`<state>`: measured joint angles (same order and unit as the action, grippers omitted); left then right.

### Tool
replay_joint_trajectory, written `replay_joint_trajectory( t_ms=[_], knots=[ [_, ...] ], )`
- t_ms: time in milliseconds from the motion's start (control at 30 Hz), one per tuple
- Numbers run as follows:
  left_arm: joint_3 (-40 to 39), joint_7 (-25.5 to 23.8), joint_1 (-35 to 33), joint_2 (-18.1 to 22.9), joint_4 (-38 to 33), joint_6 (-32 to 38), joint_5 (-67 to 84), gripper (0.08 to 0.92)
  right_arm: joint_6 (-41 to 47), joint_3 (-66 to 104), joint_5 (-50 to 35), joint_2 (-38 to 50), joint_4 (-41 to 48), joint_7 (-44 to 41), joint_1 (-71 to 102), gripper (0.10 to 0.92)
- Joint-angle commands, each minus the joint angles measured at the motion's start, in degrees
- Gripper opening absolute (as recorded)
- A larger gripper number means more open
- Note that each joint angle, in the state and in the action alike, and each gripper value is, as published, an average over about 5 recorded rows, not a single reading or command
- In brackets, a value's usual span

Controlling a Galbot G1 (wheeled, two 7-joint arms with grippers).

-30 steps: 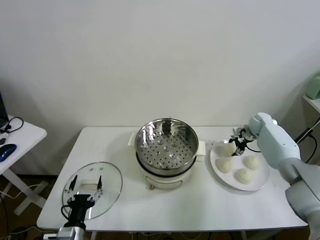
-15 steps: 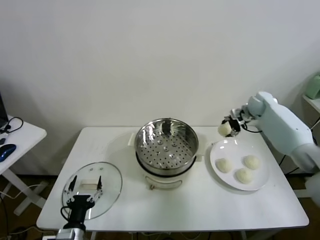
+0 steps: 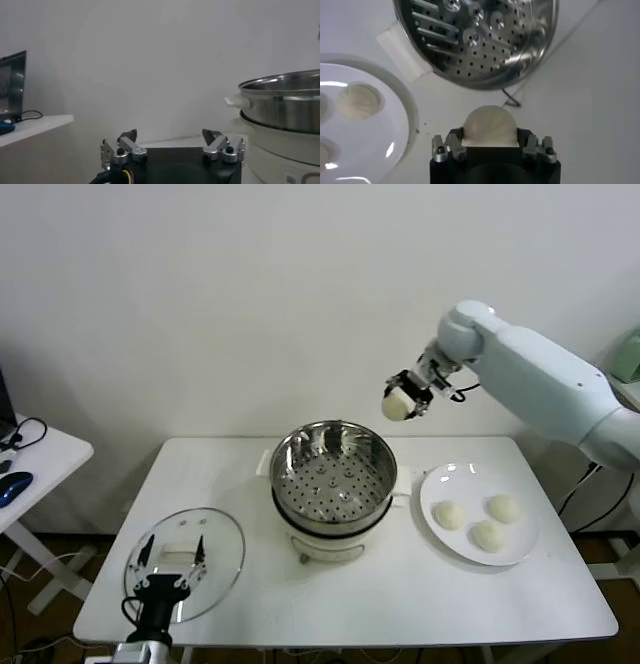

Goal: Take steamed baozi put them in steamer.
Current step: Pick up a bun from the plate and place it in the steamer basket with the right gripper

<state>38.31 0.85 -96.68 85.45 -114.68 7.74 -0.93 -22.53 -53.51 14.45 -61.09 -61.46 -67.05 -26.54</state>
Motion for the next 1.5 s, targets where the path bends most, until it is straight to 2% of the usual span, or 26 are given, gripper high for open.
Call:
replay_joint_trajectory(
  t_ms=[33, 333, 833, 1367, 1500],
  knots=[
    [-0.1, 0.0, 0.1, 0.0, 0.0, -0.1, 0.0, 0.823, -4.1, -5.2, 1.8, -4.2, -6.9, -0.8, -4.2, 0.687],
    [0.2, 0.0, 0.1, -0.1, -0.3, -0.1, 0.1, 0.823, -6.7, -5.3, 10.9, -12.1, -4.3, 0.3, 2.4, 0.687],
    [0.2, 0.0, 1.0, -0.6, -0.6, -0.6, 0.1, 0.823, -9.0, -3.5, 24.2, -14.7, -0.9, 1.7, 9.5, 0.693],
    [-0.2, -0.1, 1.9, -0.8, -0.3, -1.3, 0.1, 0.823, -9.1, -1.5, 26.4, -14.9, 1.7, 1.8, 11.5, 0.696],
    [-0.3, -0.1, 2.0, -0.7, -0.2, -1.4, 0.0, 0.823, -9.1, -1.7, 26.0, -14.9, 1.7, 2.0, 11.5, 0.729]
  ],
)
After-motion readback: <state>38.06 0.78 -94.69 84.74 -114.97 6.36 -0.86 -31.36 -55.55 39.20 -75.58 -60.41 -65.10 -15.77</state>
